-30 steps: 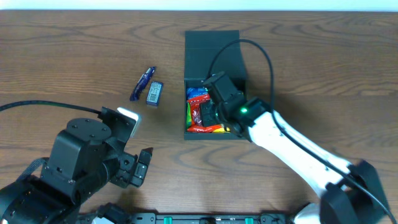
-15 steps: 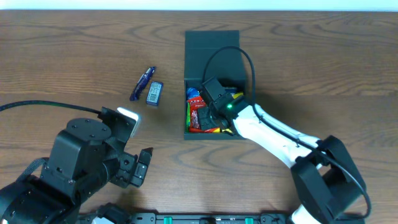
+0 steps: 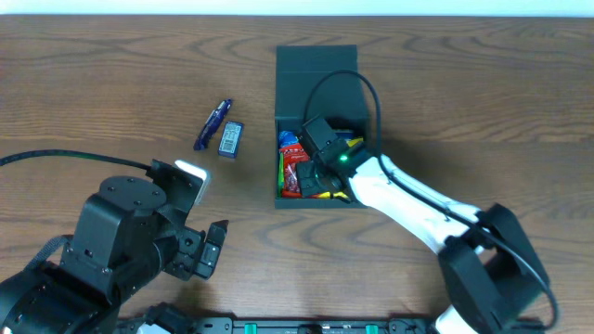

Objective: Pack container
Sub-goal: 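Release the red bag and press it down into the box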

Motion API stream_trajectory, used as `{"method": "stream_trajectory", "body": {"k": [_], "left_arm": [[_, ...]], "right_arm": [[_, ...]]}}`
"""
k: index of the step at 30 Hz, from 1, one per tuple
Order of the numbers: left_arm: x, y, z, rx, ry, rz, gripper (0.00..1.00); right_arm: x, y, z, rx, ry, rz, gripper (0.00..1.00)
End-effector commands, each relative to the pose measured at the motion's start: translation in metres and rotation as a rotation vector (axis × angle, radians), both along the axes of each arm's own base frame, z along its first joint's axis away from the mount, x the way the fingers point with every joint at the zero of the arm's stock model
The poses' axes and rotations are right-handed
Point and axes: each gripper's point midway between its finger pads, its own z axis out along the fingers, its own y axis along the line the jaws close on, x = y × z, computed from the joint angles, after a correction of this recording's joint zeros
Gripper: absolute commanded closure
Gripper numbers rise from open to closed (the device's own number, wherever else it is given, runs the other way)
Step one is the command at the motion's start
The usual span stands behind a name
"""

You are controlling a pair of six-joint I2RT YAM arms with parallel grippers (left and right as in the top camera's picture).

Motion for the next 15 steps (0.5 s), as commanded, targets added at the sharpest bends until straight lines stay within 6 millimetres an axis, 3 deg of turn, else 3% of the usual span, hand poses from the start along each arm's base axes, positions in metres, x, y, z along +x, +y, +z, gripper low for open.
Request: {"method": "stream_trajectory", "body": {"k": [1,3,7,15], "left_arm": [[0.0,0.001,0.003,-0.007,-0.005,0.009,0.05],[0.0,0.001,0.003,-0.007,-0.005,0.009,0.05],[0.0,0.001,0.003,-0.007,-0.005,0.009,0.05],[0.0,0.001,0.003,-0.007,-0.005,0.009,0.05]], "right_arm": [[-0.002,0.001,0.042,0.058,-0.079,0.006,0.99],[-0.002,-0.005,0.062,0.069,-0.122,-0.004,0.99],[-0.01,-0.021,0.083,0.044,-0.156,-0.023,0.99],[-0.03,-0.058,0.058,-0.136,-0.058,-0.053,0.99]]}}
